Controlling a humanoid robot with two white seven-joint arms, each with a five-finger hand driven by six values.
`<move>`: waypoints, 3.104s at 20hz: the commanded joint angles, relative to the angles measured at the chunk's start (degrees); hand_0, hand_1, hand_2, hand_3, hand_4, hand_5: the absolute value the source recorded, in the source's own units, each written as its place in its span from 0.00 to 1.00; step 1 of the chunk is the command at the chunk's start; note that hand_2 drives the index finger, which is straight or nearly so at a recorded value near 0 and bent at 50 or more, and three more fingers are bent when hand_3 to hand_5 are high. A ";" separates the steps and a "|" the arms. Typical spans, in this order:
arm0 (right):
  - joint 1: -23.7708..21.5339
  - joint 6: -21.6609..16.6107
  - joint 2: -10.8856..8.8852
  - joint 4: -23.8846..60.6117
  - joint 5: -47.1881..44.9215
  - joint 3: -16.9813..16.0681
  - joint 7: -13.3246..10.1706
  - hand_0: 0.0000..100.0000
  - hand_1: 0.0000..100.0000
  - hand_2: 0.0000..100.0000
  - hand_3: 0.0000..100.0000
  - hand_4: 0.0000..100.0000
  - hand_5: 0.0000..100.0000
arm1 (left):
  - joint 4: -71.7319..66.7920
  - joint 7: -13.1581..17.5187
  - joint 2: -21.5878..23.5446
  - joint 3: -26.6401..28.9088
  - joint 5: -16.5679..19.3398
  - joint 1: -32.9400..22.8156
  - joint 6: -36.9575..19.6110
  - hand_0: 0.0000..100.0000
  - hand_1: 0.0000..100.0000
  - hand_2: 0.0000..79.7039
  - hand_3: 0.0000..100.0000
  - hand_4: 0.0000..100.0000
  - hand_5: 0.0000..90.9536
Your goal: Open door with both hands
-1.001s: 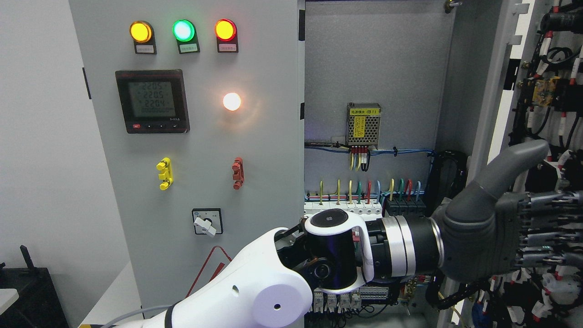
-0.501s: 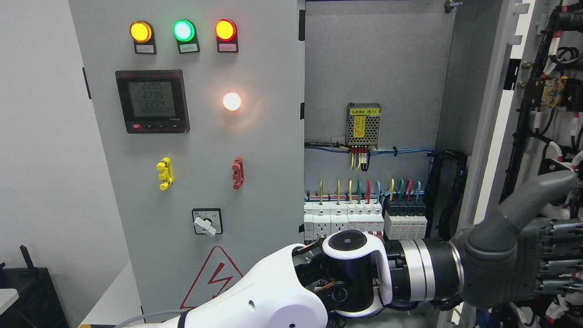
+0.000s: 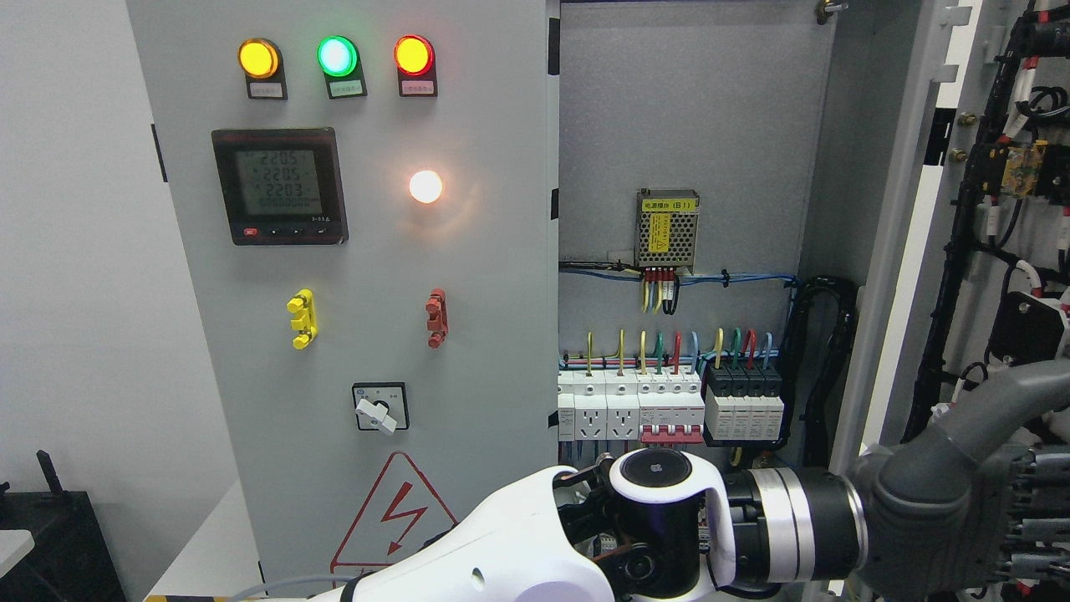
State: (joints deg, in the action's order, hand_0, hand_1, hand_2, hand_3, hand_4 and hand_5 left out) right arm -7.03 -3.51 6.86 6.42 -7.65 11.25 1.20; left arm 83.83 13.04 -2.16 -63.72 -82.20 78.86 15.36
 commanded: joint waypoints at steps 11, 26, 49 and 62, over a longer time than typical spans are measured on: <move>0.00 -0.01 0.00 0.00 0.00 0.00 0.11 0.00 0.00 0.00 0.00 0.00 0.00 | 0.02 0.32 3.91 15.63 0.11 -0.37 11.52 0.00 0.00 0.00 0.00 0.04 0.00; 0.00 -0.01 0.00 0.00 0.00 0.00 0.11 0.00 0.00 0.00 0.00 0.00 0.00 | 8.19 0.49 25.53 21.01 1.16 -16.27 15.05 0.00 0.00 0.00 0.00 0.04 0.00; 0.00 -0.01 0.00 0.00 0.00 0.00 0.11 0.00 0.00 0.00 0.00 0.00 0.00 | 17.51 1.46 41.44 28.21 12.94 -44.40 14.87 0.00 0.00 0.00 0.00 0.04 0.00; 0.00 -0.01 0.00 0.00 0.00 0.00 0.20 0.00 0.00 0.00 0.00 0.00 0.00 | 16.81 3.92 45.13 37.17 22.78 -60.48 14.78 0.00 0.00 0.00 0.00 0.04 0.00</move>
State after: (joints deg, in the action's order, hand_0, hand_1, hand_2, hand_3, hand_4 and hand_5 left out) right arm -7.03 -3.51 6.86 6.41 -7.65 11.25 1.33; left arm 100.03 16.69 38.50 -32.77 -63.35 25.18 30.16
